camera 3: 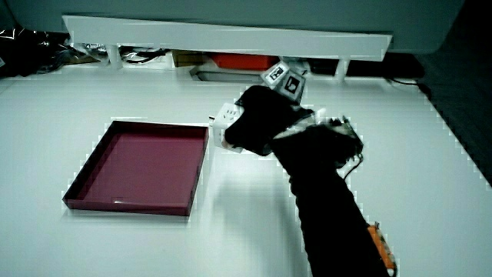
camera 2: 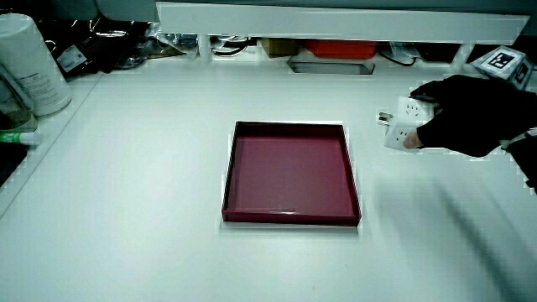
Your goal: Place socket
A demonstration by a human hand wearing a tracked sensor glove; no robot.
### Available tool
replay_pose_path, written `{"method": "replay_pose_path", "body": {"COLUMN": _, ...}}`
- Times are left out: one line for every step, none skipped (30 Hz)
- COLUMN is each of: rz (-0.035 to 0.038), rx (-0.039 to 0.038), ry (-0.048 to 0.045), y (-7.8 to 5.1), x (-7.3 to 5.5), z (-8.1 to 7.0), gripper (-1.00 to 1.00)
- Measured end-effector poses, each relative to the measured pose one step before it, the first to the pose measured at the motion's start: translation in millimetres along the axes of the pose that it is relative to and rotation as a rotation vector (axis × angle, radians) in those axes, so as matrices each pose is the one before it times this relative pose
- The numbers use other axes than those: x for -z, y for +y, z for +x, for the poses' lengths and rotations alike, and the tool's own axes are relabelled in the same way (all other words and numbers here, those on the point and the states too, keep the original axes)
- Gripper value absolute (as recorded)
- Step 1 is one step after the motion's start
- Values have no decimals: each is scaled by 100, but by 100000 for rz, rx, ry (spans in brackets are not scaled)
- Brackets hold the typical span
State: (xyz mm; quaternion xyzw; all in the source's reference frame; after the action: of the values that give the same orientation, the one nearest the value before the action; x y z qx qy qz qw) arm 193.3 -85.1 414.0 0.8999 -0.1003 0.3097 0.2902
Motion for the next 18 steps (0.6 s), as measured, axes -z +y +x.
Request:
{"method": "replay_pose_path", "body": {"rz": -383, "rx": 1516, "ry": 979, "y": 195, "x": 196, "z": 505, "gripper": 0}}
{"method": "replay_pose_path", "body": {"rz": 180, "rx": 1146, "ry": 1205, "y": 104, "x": 135, "z": 267, "gripper": 0}}
{"method": "replay_pose_path", "body": {"rz": -746, "rx": 484, "ry": 474, "y": 227, "x": 210, "z": 485, "gripper": 0}}
{"method": "replay_pose_path", "body": {"rz": -107, "rx": 1379, "ry": 393, "y": 244, "x": 225, "z": 506, "gripper": 0}}
{"method": "replay_pose_path", "body": {"rz": -509, "rx": 1664, "ry": 1043, "y": 293, "x": 253, "z": 624, "gripper": 0}}
{"method": "replay_pose_path", "body": {"rz": 330, "rx": 1831, "ry": 1186, "y": 313, "x": 206, "z": 627, "gripper": 0}}
{"method": "replay_pose_path", "body": {"rz": -593, "rx": 1291, "ry": 909, "y": 371, "x": 250, "z": 736, "gripper": 0}}
{"method": "replay_pose_path", "body": {"rz": 605, "rx": 1582, "ry": 1056, "y": 85, "x": 141, "z": 256, "gripper": 0}}
{"method": "replay_pose_path", "body": {"rz": -342, "rx": 657, "ry": -905, "y": 298, "x": 344, "z": 589, "gripper": 0}}
{"method": "replay_pose_path", "body": {"rz": 838, "rx": 2322, "ry": -565, "y": 251, "x": 334, "z": 490, "gripper": 0}}
{"method": "replay_pose_path", "body": {"rz": -132, "rx": 102, "ry": 174, "y": 210, "x": 322, "z": 263, "gripper": 0}}
{"method": "replay_pose_path", "body": {"rz": -457, "rx": 1190, "ry": -626, "y": 303, "x": 413, "z": 468, "gripper": 0}}
{"method": "replay_pose_path", "body": {"rz": -837, "rx": -610, "ry": 786, "y": -74, "x": 223, "z": -169, "gripper": 0}}
{"method": "replay_pose_path", "body": {"rz": 810, "rx": 1144, "ry": -1238, "y": 244, "x": 356, "z": 283, "gripper": 0}}
{"method": "replay_pose_path", "body": {"rz": -801, "rx": -1114, "ry": -142, "y": -31, "x": 273, "z": -208, "gripper": 0}}
{"method": "replay_pose_path", "body": {"rz": 593, "rx": 1280, "ry": -187, "y": 207, "x": 377, "z": 234, "gripper": 0}}
{"method": "replay_pose_path", "body": {"rz": -1021, "rx": 1577, "ry": 34, "y": 304, "x": 445, "z": 442, "gripper": 0}}
{"method": "replay_pose_path", "body": {"rz": 331, "rx": -621, "ry": 445, "y": -90, "x": 165, "z": -152, "gripper": 0}}
